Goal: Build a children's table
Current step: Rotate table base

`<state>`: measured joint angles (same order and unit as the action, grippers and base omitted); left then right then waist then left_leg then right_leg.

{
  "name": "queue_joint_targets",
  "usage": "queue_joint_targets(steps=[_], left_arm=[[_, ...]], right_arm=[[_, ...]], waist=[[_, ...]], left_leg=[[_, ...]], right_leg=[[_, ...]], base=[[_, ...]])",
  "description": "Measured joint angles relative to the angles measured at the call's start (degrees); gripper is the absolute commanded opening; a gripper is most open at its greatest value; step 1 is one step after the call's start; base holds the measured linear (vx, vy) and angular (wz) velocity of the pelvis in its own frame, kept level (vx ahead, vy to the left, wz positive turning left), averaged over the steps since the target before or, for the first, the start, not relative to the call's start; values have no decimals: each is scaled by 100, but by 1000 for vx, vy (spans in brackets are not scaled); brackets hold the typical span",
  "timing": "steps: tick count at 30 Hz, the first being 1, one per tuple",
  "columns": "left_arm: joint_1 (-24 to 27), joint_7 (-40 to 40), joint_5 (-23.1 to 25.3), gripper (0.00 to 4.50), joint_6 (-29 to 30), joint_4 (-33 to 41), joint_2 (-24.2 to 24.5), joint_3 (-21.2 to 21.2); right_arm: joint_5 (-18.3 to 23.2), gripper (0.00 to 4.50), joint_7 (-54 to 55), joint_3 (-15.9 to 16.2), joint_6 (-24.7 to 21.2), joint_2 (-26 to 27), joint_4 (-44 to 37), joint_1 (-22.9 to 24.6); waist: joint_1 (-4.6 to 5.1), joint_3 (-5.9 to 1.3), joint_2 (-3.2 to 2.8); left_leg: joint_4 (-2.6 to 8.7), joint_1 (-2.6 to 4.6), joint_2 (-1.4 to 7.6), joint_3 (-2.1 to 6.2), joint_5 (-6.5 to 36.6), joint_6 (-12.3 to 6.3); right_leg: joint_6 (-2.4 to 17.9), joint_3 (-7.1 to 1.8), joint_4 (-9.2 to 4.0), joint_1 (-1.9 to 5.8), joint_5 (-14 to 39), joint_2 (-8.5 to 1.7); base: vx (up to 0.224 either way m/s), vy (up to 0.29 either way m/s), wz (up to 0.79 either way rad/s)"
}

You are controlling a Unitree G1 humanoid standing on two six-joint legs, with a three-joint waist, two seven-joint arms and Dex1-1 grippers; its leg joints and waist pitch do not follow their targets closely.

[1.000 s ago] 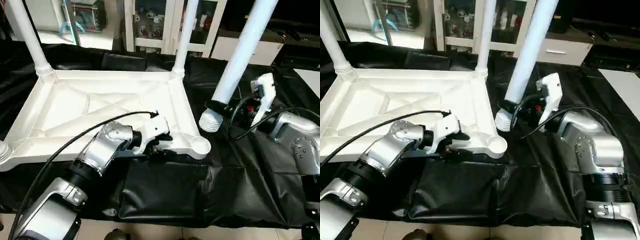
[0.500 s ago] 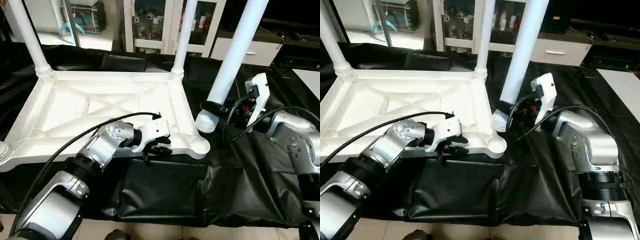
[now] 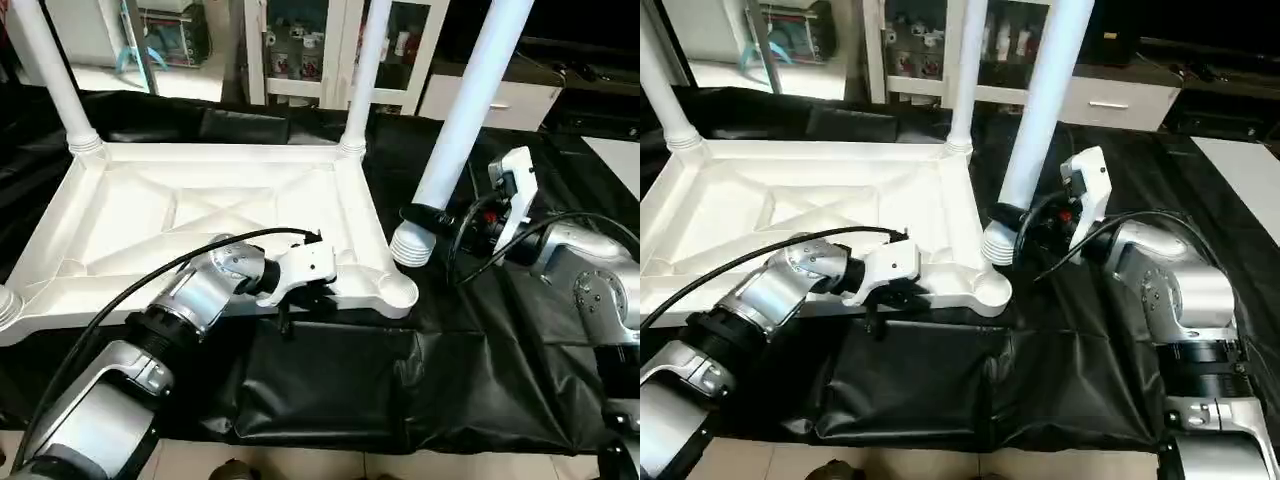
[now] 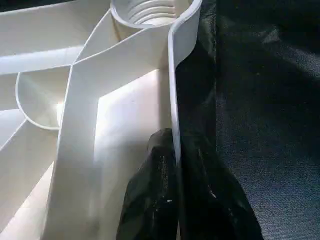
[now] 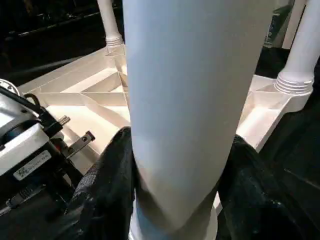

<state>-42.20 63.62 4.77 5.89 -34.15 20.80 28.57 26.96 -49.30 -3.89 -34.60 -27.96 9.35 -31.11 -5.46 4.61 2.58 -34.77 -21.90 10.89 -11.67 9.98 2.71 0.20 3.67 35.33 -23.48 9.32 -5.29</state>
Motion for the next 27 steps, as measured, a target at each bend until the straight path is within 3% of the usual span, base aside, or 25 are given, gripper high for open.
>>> queue_joint_targets(steps=[4,10,18,27], left_arm=[[20,24,-2,2,37,18,-5,-18],[232,72,10,0,100,332,72,-99],[359,191,19,0,127,542,135,-113],[396,231,62,0,157,642,148,-116]], right_arm=[[-49,185,1,38,101,48,43,51],[-47,185,-191,317,-46,53,-23,527],[-24,185,-258,344,-134,34,-166,536],[-76,185,-605,711,-406,-242,-188,528]], waist=[[3,-7,9],[29,-28,15],[33,-31,12],[29,-31,24]], left_leg=[[0,0,0,0,0,0],[5,2,0,-2,1,-2],[4,7,0,-1,1,-1],[4,5,0,-1,1,-1]], right_leg=[[0,0,-2,1,0,0],[-3,0,-4,0,3,0],[-4,0,-3,4,3,0],[-5,0,-6,3,4,0]], base=[[0,0,0],[0,0,0],[0,0,0],[0,0,0]])
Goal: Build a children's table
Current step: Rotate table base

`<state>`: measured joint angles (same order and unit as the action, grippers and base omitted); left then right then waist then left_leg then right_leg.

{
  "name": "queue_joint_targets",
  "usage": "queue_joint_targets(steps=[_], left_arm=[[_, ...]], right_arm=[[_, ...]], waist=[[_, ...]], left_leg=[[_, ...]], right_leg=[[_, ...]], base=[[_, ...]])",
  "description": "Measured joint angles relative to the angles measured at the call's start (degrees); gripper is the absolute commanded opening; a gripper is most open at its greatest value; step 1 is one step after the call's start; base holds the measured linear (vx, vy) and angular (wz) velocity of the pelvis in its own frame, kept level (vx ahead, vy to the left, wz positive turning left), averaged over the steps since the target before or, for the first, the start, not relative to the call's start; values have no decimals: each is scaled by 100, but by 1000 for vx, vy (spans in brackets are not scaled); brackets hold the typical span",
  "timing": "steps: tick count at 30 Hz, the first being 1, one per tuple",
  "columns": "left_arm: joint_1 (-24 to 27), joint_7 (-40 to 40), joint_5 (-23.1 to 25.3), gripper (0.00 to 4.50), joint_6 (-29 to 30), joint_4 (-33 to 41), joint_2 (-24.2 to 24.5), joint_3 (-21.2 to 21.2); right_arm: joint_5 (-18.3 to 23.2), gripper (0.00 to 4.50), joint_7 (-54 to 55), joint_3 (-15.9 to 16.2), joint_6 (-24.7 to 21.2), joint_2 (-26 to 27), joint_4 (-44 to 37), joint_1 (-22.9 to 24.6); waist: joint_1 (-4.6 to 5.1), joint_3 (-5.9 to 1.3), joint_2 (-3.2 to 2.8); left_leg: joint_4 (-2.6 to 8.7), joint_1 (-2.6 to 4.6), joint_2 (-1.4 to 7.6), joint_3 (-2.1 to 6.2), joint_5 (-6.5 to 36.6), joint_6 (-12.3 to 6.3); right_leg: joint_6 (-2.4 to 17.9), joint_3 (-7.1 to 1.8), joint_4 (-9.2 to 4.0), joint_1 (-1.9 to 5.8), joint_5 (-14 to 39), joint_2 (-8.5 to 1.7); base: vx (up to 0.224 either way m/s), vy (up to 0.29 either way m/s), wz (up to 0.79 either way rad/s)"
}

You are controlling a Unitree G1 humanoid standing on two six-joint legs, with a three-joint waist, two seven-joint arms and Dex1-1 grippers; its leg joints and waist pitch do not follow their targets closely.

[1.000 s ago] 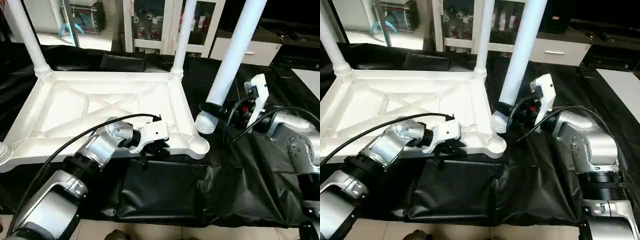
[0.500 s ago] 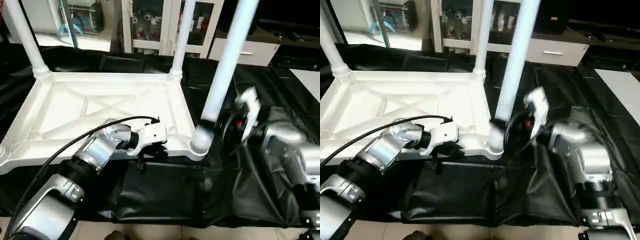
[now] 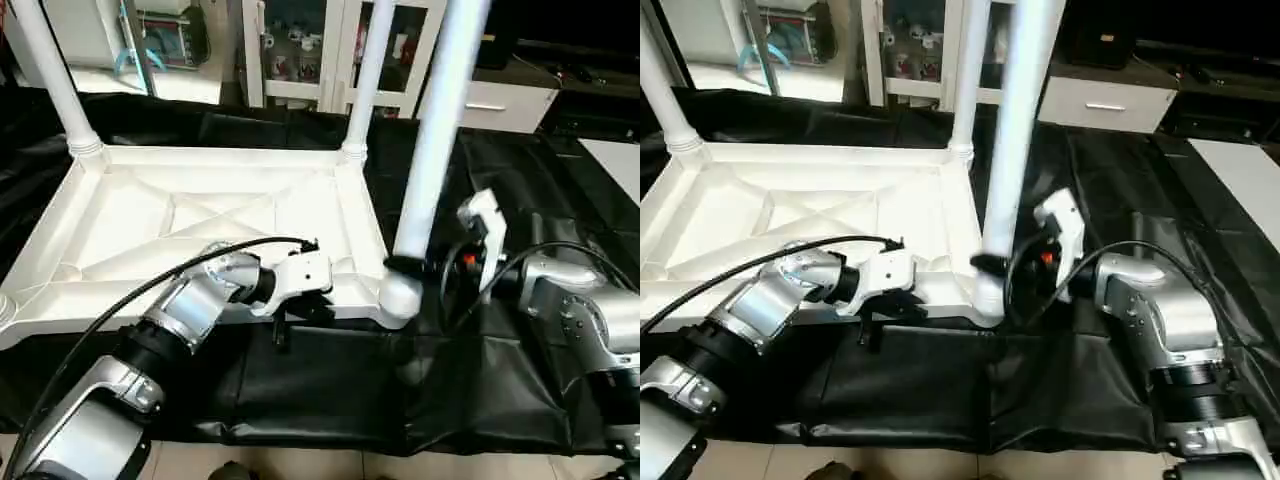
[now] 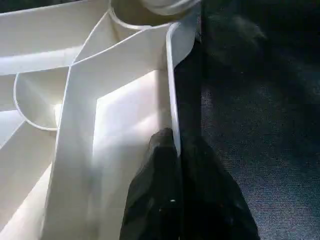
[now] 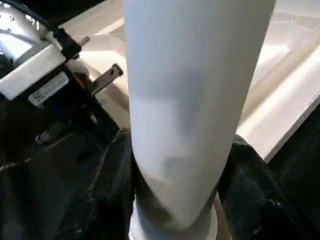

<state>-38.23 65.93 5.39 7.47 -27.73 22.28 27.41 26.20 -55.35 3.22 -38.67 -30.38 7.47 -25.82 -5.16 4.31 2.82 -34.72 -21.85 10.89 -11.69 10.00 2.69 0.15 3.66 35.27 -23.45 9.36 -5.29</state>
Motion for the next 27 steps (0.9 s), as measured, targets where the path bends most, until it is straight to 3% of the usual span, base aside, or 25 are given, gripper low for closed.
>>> queue_joint_targets(steps=[15,22,27], left_arm=[[44,-12,60,0,0,65,-4,-26],[46,-10,121,0,10,51,-12,-17],[53,0,125,0,16,57,-11,-18]], right_arm=[[-214,185,52,150,150,144,88,-124],[-361,185,46,203,356,226,305,-188],[-452,185,107,215,530,264,632,-245]], waist=[[4,-4,7],[9,-49,76],[10,-53,80]], left_leg=[[0,0,0,0,0,0],[1,1,0,0,0,0],[2,1,0,1,0,1]], right_leg=[[-3,0,0,0,2,0],[-3,0,-2,0,2,0],[-3,1,-1,0,2,0]], base=[[0,0,0],[0,0,0],[0,0,0]])
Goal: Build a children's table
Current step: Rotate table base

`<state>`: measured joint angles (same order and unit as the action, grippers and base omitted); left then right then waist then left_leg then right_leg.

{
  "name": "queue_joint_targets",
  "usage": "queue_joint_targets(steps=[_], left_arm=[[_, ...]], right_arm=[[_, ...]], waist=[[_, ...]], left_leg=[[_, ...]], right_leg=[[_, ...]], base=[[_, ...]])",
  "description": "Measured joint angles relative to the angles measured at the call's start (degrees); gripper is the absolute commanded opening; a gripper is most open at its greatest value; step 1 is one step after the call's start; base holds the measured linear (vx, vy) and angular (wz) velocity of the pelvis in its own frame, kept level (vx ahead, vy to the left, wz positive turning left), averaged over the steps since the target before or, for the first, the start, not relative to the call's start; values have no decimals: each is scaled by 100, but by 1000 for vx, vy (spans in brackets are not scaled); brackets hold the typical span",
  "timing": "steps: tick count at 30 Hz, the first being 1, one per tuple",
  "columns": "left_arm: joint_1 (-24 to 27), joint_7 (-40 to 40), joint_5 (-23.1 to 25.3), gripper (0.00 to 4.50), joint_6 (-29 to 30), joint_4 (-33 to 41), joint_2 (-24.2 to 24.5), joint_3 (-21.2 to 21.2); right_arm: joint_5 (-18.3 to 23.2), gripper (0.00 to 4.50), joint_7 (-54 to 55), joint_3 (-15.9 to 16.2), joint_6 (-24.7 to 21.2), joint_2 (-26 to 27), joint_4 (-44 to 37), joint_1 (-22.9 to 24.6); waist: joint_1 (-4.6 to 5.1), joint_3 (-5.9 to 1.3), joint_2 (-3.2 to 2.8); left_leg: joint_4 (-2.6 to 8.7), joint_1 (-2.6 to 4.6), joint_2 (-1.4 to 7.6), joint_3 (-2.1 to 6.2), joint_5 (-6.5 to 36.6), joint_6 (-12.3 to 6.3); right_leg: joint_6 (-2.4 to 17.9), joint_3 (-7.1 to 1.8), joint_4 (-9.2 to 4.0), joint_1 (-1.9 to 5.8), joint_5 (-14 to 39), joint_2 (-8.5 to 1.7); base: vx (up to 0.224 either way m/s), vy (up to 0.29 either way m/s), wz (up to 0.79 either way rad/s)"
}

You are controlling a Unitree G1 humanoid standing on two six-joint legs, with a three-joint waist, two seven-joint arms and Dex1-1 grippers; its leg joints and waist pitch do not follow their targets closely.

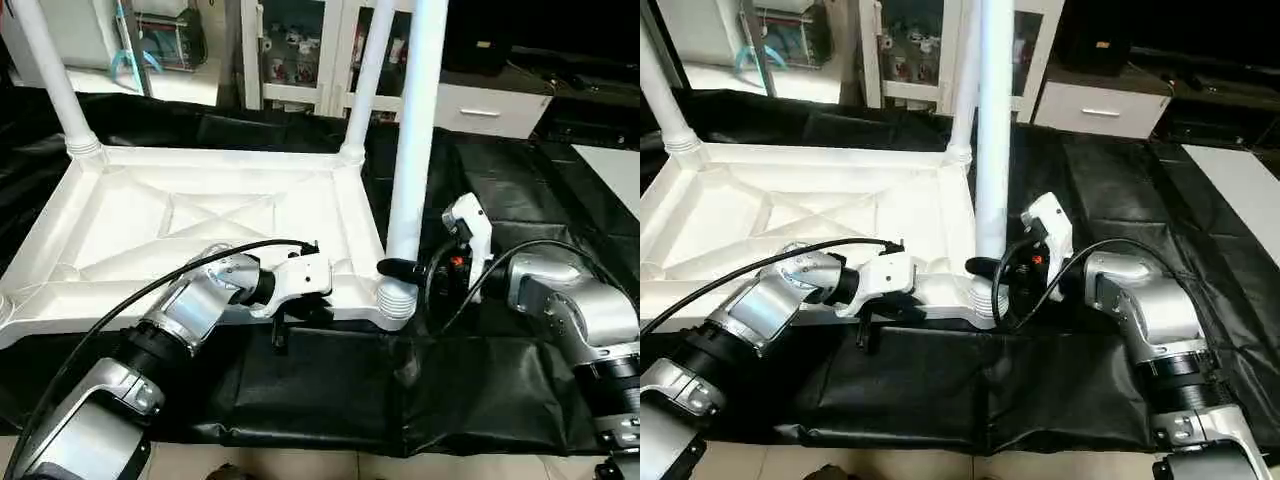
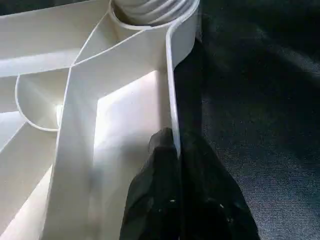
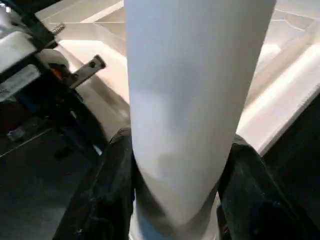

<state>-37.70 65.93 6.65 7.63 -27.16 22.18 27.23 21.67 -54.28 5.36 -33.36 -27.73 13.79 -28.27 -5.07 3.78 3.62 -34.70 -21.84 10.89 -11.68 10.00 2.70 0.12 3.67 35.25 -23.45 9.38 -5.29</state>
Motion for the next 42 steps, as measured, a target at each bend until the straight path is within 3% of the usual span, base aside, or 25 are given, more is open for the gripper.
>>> queue_joint_targets(steps=[8,19,32,42], left_arm=[[6,7,5,0,-2,2,5,-4],[13,7,27,0,-12,-1,10,-11],[47,8,51,0,-43,-17,-22,17],[69,9,55,0,-172,-119,-42,25]], right_arm=[[-18,185,3,-9,157,84,164,-15],[132,185,76,-303,322,319,451,90],[497,185,467,-953,1009,774,-48,1164],[461,185,705,-985,1640,1025,-589,1899]], waist=[[5,-1,-2],[10,-2,-1],[-1,-16,-1],[-12,-56,-52]], left_leg=[[3,2,0,0,0,0],[5,15,0,0,1,1],[33,67,-2,1,3,3],[46,71,-4,3,3,4]], right_leg=[[0,0,-2,1,0,0],[1,0,-5,11,0,1],[-26,3,-31,61,19,1],[-47,3,-33,63,38,1]], base=[[0,0,0],[0,0,0],[0,0,0],[0,0,0]])
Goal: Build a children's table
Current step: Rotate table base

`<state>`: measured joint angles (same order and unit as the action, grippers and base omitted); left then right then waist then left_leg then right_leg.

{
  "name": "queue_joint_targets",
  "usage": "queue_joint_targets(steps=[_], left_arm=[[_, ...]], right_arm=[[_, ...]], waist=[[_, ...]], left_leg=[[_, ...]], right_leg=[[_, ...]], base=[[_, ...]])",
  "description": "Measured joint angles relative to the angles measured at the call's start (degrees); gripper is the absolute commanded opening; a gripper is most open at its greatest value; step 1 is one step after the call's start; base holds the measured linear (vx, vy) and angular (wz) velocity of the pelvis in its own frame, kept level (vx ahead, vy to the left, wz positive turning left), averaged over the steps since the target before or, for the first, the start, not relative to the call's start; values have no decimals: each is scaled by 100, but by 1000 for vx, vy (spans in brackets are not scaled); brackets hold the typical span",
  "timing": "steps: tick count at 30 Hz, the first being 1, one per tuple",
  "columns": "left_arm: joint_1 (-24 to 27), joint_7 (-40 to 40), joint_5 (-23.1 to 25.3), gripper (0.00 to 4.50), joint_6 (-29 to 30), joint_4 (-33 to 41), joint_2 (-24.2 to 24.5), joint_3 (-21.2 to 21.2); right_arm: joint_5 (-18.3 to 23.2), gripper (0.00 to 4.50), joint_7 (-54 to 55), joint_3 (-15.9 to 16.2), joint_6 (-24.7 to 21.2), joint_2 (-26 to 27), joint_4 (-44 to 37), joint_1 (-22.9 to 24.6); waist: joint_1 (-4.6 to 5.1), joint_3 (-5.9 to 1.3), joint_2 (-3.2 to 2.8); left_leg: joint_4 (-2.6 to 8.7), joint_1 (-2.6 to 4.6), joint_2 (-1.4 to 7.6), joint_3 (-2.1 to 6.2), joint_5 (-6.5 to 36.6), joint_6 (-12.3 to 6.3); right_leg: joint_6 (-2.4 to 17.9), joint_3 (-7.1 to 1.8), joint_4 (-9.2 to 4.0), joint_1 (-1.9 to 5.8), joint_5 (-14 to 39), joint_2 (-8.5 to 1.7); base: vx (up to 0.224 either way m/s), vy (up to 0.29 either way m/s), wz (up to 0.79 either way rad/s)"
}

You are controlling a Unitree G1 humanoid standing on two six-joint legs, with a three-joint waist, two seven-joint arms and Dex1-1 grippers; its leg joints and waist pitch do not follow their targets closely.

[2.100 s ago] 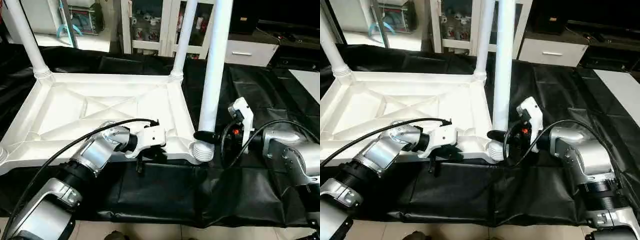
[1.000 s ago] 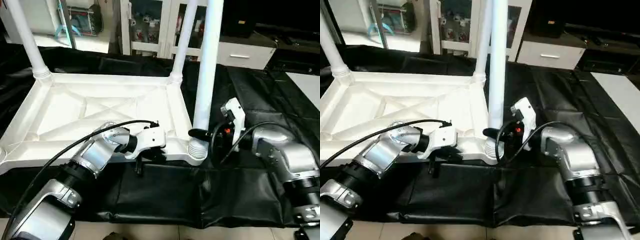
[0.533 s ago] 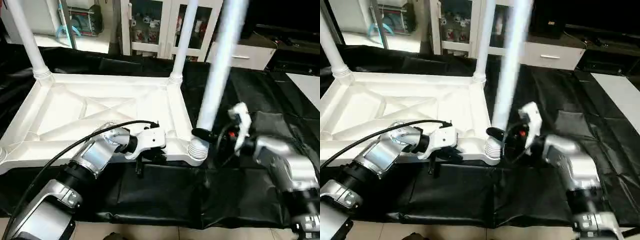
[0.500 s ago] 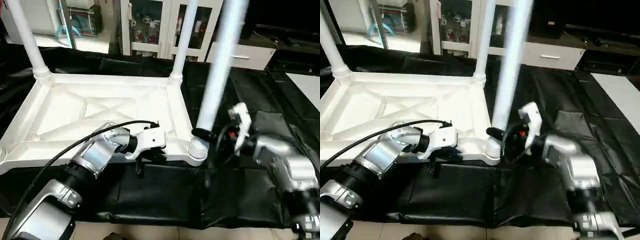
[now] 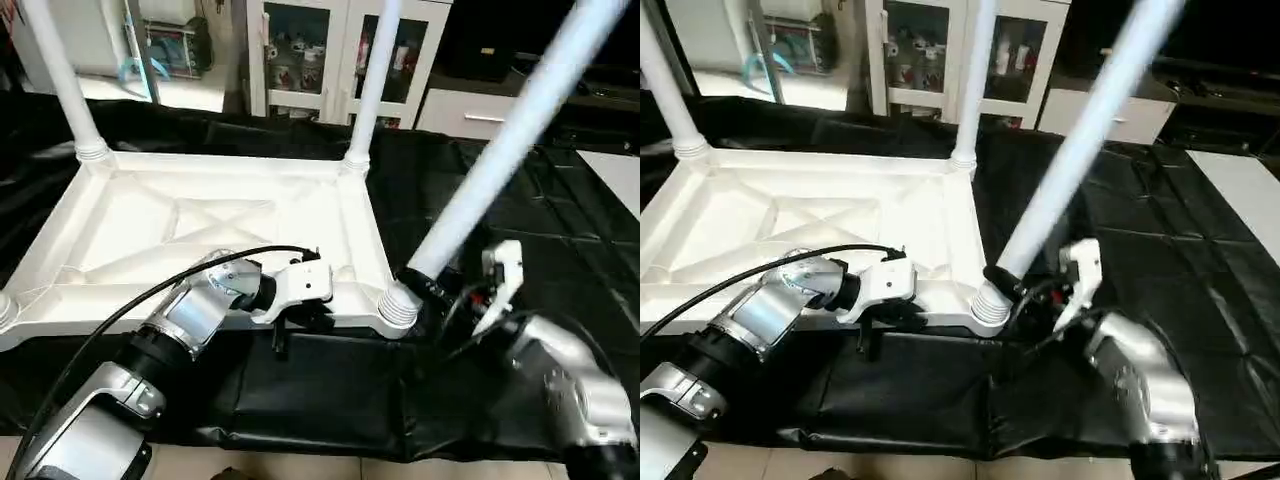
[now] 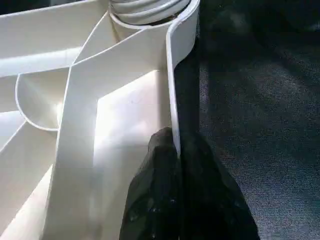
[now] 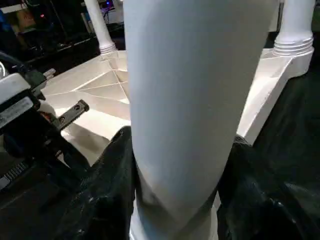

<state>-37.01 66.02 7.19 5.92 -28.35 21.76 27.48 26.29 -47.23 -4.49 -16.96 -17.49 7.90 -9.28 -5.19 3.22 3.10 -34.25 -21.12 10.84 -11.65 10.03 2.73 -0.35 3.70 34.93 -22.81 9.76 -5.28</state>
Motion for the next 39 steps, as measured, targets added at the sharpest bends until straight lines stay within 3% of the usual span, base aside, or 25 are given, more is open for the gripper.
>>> queue_joint_targets(steps=[8,12,20,26,39], left_arm=[[1,-8,16,0,-10,-24,-29,-1],[1,-9,27,0,-9,-40,-33,-2],[28,-55,53,0,-4,-97,-1,-6],[59,-67,69,0,32,-114,0,-6],[78,-53,47,0,81,-62,45,-40]], right_arm=[[-181,185,50,100,557,37,-139,336],[-322,185,45,246,624,-142,-265,384],[-754,185,-273,727,205,-668,-131,-188],[-757,185,-500,877,-168,-775,257,-655],[-791,184,-526,952,-717,-729,485,-1189]], waist=[[-7,-8,4],[6,-11,7],[62,-58,58],[169,-71,76],[240,-59,87]], left_leg=[[2,1,-2,3,0,0],[4,4,-4,4,0,0],[26,32,-5,37,1,0],[48,85,-11,48,8,-11],[49,84,-35,86,13,-18]], right_leg=[[-11,0,-5,4,7,0],[-15,-1,-10,8,10,-1],[-21,34,-87,27,13,0],[-21,52,-189,92,14,0],[-25,58,-210,81,17,-4]], base=[[0,0,0],[0,0,0],[0,0,0],[0,0,0],[0,0,0]])
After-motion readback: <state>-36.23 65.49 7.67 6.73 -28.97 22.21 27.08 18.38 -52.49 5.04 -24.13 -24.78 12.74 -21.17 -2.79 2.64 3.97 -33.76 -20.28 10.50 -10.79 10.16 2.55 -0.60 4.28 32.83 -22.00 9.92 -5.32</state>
